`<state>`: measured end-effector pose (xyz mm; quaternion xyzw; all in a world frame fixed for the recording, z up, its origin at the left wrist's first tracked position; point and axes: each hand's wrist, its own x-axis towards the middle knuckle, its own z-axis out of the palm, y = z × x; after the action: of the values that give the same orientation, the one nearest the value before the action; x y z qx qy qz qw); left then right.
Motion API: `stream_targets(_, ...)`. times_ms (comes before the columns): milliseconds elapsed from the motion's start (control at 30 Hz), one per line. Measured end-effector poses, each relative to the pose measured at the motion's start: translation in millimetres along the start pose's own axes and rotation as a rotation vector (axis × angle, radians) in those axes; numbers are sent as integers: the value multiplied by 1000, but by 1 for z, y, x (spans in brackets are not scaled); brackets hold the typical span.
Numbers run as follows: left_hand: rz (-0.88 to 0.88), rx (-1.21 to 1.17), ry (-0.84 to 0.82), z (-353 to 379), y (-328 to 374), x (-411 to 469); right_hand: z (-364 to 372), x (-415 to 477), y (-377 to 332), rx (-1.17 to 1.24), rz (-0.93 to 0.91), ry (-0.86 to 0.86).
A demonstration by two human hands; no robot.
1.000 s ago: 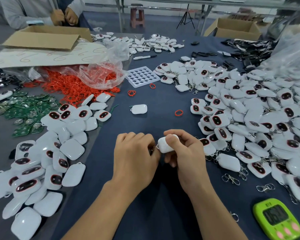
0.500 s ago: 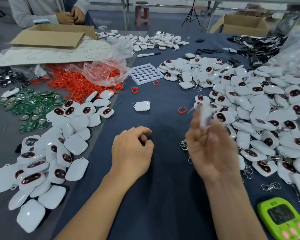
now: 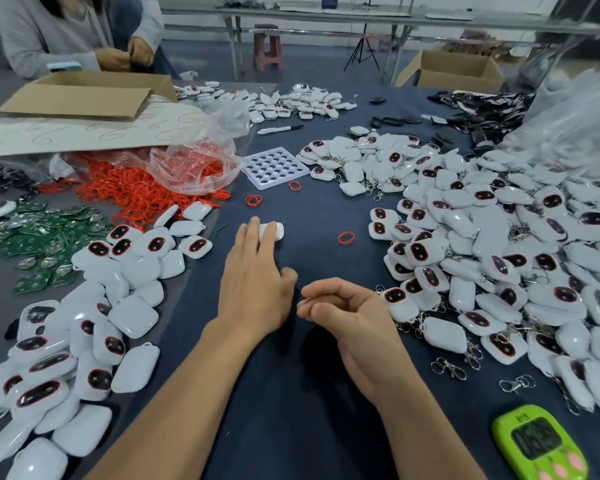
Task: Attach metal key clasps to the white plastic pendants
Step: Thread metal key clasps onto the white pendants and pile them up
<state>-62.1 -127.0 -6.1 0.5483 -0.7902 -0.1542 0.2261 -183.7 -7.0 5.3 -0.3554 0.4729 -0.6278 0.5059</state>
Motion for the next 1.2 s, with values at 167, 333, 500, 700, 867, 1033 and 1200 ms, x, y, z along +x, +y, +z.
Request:
stream_targets(167,-56,-63,37,0,-8,31,-8,4,2,164,52,-25)
stream_targets(333,55,15,173,-10,-11,13,-7,7,1,191,63,-32)
stream_targets(500,-5,-303,105,-17,-10,-16,1,6,6,87,0,181)
stream_targets(700,28,-543,-89,-30,0,-48,17,-3,5,-462,-134,213)
stream_targets(867,-28,-307,81,-22,5,-52,19,-16,1,-344,-354,643)
stream_targets(1033,489,-50,-167,10,61,-81,3,-29,4,-241,-457,945)
stream_targets(1200,456,-97,-99,11,62,-77,-2,-29,7,-242,-329,881)
